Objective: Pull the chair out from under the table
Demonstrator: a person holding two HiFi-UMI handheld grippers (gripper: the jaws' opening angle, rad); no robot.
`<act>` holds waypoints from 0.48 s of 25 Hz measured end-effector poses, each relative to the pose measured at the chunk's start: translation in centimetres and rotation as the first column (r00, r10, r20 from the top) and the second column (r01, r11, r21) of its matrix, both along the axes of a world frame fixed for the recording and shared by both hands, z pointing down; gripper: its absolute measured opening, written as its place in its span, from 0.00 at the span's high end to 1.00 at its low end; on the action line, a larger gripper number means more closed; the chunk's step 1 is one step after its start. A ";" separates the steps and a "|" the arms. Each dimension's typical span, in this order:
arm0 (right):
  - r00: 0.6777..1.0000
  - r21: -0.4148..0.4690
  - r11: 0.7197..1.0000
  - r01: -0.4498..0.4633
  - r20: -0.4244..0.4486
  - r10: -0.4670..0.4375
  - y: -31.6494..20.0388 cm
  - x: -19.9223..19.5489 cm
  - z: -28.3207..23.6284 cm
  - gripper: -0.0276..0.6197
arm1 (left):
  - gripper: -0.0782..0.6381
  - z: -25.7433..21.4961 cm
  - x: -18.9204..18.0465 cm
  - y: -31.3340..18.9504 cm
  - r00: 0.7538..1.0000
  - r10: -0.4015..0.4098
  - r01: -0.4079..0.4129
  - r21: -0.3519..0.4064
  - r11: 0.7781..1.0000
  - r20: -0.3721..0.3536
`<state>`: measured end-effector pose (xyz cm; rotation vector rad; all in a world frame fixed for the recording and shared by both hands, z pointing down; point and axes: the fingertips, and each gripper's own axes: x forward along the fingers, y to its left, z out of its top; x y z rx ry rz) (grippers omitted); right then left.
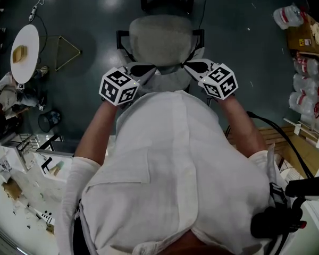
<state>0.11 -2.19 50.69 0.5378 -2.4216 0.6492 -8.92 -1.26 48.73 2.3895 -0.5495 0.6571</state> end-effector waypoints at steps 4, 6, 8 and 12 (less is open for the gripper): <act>1.000 0.023 1.000 -0.016 0.005 0.016 0.2 -0.1 -0.5 0.95 | 0.88 -0.6 0.2 0.4 1.000 -0.027 0.027 0.009 1.000 -0.003; 1.000 0.027 0.999 -0.018 0.007 0.018 0.3 -0.1 -0.8 0.95 | 0.88 -1.1 0.5 0.5 0.999 -0.033 0.034 0.012 0.999 -0.017; 1.000 0.036 0.999 -0.012 0.005 0.012 0.5 -0.5 -0.9 0.95 | 0.88 -1.5 0.4 0.6 0.999 -0.037 0.038 0.026 0.999 -0.014; 1.000 0.048 0.999 0.001 0.002 -0.001 0.7 -0.5 -1.3 0.95 | 0.88 -2.2 1.0 0.6 0.999 -0.042 0.042 0.031 0.999 -0.019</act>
